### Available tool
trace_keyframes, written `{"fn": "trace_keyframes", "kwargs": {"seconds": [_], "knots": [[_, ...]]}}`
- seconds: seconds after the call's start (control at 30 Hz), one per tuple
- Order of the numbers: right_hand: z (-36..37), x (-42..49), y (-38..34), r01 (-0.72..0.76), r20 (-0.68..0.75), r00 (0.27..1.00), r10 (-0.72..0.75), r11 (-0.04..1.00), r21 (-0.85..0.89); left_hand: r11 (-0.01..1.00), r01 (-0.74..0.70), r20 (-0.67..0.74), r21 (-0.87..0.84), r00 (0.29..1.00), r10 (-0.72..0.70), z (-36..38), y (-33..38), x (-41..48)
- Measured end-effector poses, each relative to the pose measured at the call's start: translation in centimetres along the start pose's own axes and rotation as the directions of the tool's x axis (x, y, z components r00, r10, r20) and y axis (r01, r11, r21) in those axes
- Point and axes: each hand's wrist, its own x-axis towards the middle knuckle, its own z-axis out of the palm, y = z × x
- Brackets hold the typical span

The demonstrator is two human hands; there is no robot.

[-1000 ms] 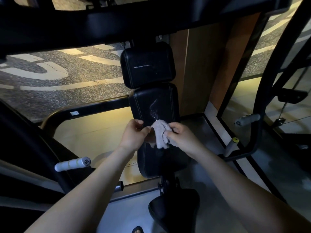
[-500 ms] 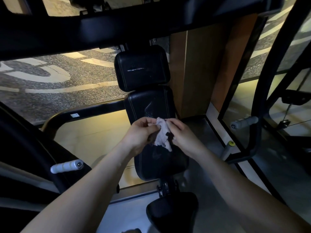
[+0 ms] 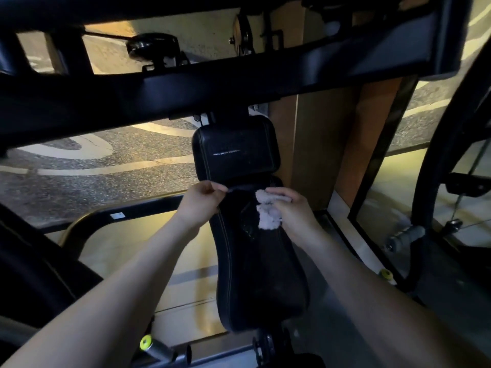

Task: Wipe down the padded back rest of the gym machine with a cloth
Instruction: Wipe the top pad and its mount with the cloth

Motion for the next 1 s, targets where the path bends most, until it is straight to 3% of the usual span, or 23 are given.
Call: {"fn": "trace_keyframes", "kwargs": {"seconds": [0.1, 0.2, 0.27, 0.37, 0.53, 0.63, 0.77, 0.9, 1.0], "knots": [[1.3, 2.6, -2.3, 0.048, -0.002, 0.999, -0.047, 0.999, 0.025, 0.998, -0.041, -0.091, 0.049, 0.995, 0.045, -2.1, 0.5, 2.7], [2.1, 5.5, -5.3, 0.210, -0.087, 0.969, -0.231, 0.957, -0.199, 0.954, -0.140, -0.135, 0.266, 0.974, 0.181, -3.5, 1.1, 5.2], [2.4, 7.4, -7.3, 0.304, -0.101, 0.927, -0.362, 0.880, -0.364, 0.869, -0.237, -0.117, 0.434, 0.942, 0.316, -4.3, 1.4, 6.9], [2.9, 10.1, -9.7, 0.436, -0.075, 0.841, -0.535, 0.754, -0.492, 0.774, -0.333, -0.045, 0.539, 0.906, 0.421, -5.3, 2.4, 8.4], [2.9, 13.9, -8.1, 0.530, 0.056, 0.685, -0.727, 0.444, -0.722, 0.712, -0.353, 0.130, 0.607, 0.928, 0.349, -4.9, 2.9, 9.9], [2.4, 13.8, -6.7, 0.539, 0.081, 0.590, -0.803, 0.317, -0.780, 0.700, -0.332, 0.123, 0.633, 0.935, 0.332, -4.3, 2.5, 10.0], [3.8, 15.2, -8.4, 0.578, 0.124, 0.591, -0.797, 0.311, -0.754, 0.690, -0.289, 0.068, 0.664, 0.942, 0.328, -3.4, 2.8, 9.9], [5.2, 15.9, -10.5, 0.638, 0.283, 0.619, -0.733, 0.258, -0.726, 0.654, -0.284, 0.074, 0.701, 0.941, 0.329, -3.4, 3.2, 9.9], [3.8, 15.8, -10.9, 0.619, 0.271, 0.651, -0.710, 0.290, -0.730, 0.645, -0.286, 0.086, 0.709, 0.943, 0.323, -3.9, 3.4, 10.0]]}}
